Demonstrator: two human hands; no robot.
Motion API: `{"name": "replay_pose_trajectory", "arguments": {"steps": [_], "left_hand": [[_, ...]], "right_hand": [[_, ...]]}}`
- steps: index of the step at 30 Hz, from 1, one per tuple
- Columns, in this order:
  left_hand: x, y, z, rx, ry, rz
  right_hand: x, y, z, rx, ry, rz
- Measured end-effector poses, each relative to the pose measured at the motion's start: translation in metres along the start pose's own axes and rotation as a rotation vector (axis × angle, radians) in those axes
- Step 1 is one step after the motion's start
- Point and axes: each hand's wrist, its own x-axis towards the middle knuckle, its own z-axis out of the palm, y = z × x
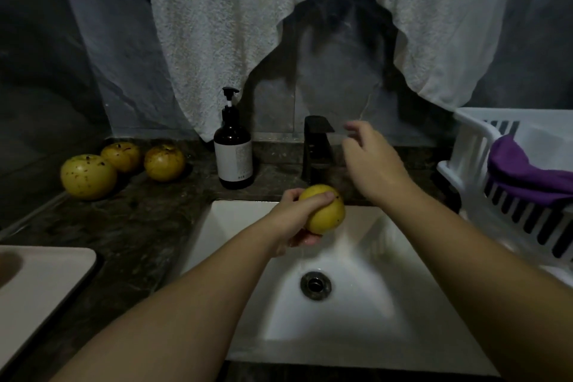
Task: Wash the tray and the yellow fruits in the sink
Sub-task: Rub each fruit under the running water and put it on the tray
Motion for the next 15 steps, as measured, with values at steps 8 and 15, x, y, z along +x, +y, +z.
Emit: {"name": "replay_pose_trajectory", "arguments": {"steps": [8,15], "left_hand": [[-0.007,-0.003,0.007,0.164,-0.231,-0.064],[-0.004,-0.001,0.0,0.182,-0.116,-0.071]], "right_hand": [[-0.059,0.052,0.014,-0.007,-0.641,0.176],[-0.064,0.06,0.012,0.081,-0.268,0.158]]}}
